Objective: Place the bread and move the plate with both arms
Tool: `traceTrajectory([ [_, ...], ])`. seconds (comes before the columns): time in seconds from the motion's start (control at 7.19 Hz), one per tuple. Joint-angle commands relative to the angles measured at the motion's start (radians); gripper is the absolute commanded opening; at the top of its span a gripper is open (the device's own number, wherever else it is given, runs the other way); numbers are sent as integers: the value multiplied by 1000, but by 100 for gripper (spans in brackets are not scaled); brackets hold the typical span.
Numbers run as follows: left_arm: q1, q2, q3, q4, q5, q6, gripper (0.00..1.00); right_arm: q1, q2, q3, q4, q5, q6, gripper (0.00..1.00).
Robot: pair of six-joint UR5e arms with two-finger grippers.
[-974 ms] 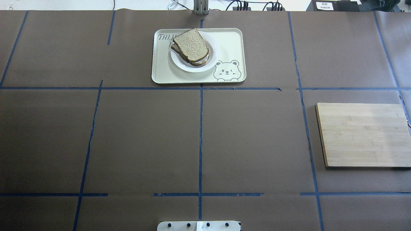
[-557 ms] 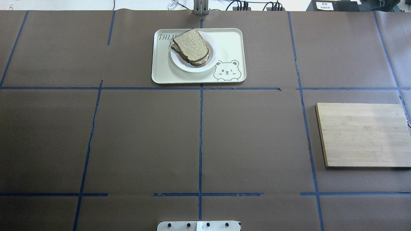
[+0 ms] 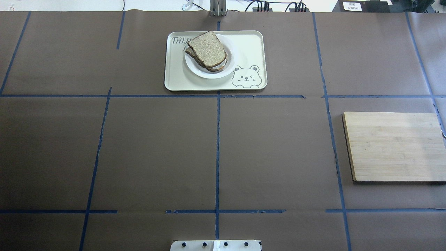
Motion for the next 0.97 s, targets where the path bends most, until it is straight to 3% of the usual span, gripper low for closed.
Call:
traceTrajectory([
  [0.0, 0, 0, -8, 0, -1, 0, 100, 2, 2, 29, 18, -6, 84, 100],
  [0.14, 0, 2, -8, 0, -1, 0, 100, 2, -6, 26, 68, -8, 87, 100],
  [0.84, 0, 2, -8, 2, 0, 0, 100, 2, -6, 8, 70, 1, 87, 100],
])
